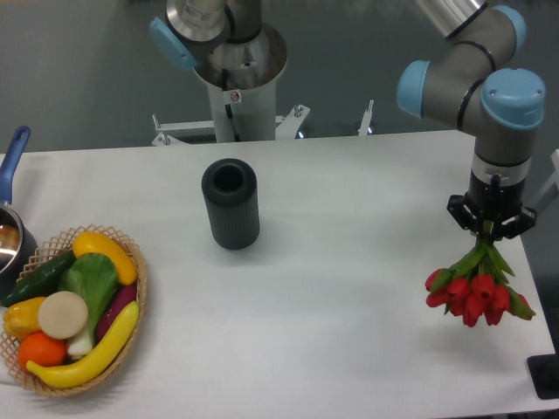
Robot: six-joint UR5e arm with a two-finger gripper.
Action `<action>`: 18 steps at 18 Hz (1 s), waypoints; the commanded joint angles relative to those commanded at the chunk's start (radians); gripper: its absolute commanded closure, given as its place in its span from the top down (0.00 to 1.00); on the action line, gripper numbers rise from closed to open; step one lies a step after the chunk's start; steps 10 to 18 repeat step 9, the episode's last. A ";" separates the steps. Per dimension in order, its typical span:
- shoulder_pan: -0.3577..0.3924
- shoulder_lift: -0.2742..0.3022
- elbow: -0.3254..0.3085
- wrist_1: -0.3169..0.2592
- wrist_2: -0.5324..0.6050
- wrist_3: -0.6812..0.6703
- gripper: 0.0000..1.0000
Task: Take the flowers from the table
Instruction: 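Lift the gripped red tulips up off the table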
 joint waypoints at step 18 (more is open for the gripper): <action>-0.009 0.018 0.061 -0.149 0.029 0.003 0.03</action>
